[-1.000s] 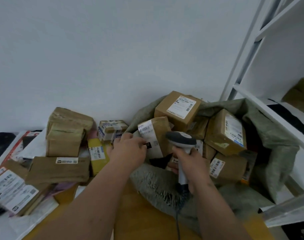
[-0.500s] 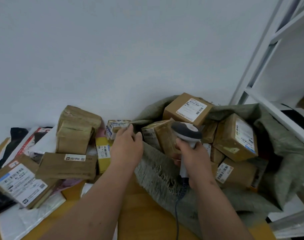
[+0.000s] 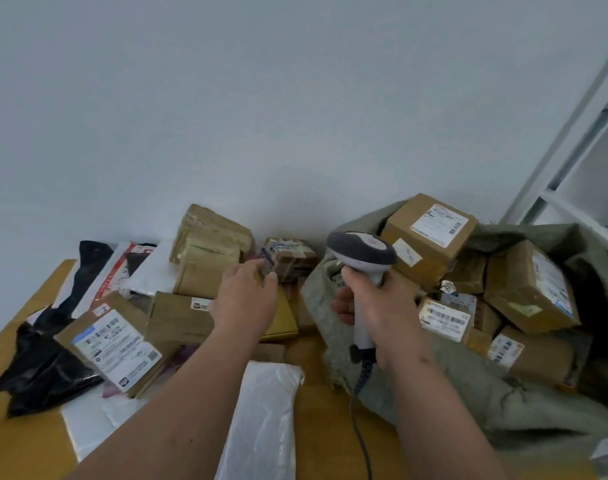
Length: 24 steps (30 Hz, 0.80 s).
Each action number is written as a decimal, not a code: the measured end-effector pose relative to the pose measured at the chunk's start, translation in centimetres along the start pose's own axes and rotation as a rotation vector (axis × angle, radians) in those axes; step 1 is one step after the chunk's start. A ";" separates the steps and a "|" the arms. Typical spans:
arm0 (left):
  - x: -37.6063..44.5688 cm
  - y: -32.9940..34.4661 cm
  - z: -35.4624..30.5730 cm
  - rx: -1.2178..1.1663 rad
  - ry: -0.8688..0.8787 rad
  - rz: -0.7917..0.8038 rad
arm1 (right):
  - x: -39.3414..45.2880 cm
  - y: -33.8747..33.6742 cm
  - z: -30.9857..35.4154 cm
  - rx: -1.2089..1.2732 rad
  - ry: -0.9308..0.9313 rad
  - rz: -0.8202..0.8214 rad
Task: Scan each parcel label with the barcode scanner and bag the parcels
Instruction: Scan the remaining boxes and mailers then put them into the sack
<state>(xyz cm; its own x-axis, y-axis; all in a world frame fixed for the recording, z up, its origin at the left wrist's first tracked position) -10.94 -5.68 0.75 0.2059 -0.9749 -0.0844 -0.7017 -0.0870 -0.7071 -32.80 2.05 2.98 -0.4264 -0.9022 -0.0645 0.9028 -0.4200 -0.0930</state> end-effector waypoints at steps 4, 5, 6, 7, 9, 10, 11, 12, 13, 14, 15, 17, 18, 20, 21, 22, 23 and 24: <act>1.7 -3.7 5.2 0.108 -0.081 -0.002 | -1.6 6.1 -2.0 0.005 0.076 0.039; 2.2 -4.4 6.6 0.127 -0.100 0.005 | -1.9 7.5 -2.6 0.008 0.096 0.054; 2.6 -5.1 8.1 0.145 -0.120 0.014 | -2.2 9.0 -3.2 0.004 0.118 0.071; 2.9 -5.7 9.5 0.160 -0.135 0.022 | -2.5 10.4 -3.9 0.000 0.139 0.087; 3.4 -6.8 12.0 0.183 -0.154 0.040 | -3.2 12.9 -5.4 -0.012 0.176 0.103; 3.5 -7.1 13.3 0.194 -0.163 0.053 | -3.5 13.9 -6.2 -0.018 0.192 0.105; 3.8 -7.3 14.5 0.207 -0.167 0.067 | -3.9 14.9 -6.9 -0.022 0.206 0.106; 3.9 -7.3 15.6 0.229 -0.174 0.086 | -4.3 15.7 -7.6 -0.025 0.218 0.110; 4.1 -7.2 16.6 0.249 -0.183 0.105 | -4.6 16.5 -8.3 -0.027 0.230 0.112; 4.4 -7.0 17.4 0.267 -0.189 0.125 | -4.9 17.1 -8.8 -0.032 0.240 0.117; 4.5 -6.9 17.9 0.276 -0.190 0.138 | -5.0 17.5 -9.4 -0.041 0.250 0.119; 4.8 -6.6 18.6 0.285 -0.201 0.159 | -5.0 18.1 -10.2 -0.074 0.263 0.124; 4.9 -6.4 18.8 0.286 -0.210 0.165 | -4.8 18.4 -10.5 -0.086 0.268 0.123; 5.3 -6.0 18.7 0.269 -0.212 0.173 | -4.3 18.5 -10.8 -0.089 0.266 0.119; 5.7 -5.7 18.7 0.253 -0.216 0.172 | -3.8 18.5 -10.9 -0.088 0.267 0.118; 6.1 -5.5 18.4 0.240 -0.216 0.169 | -3.3 18.5 -11.1 -0.079 0.275 0.114; 6.6 -5.4 17.9 0.229 -0.211 0.160 | -2.8 18.5 -11.3 -0.064 0.285 0.108; 7.2 -5.2 17.4 0.226 -0.207 0.158 | -2.2 18.5 -11.5 -0.048 0.298 0.101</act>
<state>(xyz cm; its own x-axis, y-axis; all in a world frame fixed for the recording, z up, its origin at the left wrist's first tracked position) 6.07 -8.63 -8.41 0.2570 -0.9085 -0.3295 -0.5716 0.1320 -0.8099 -15.78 -2.61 -10.03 -0.3390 -0.8678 -0.3634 0.9407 -0.3181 -0.1179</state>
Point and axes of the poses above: each hand's wrist, its own x-axis towards the middle knuckle, its own y-axis out of the palm, z = x × y, the point moved 10 cm from there along x, towards the middle knuckle, and after that the axes turned 6 degrees about -y, right-handed, at the moved point
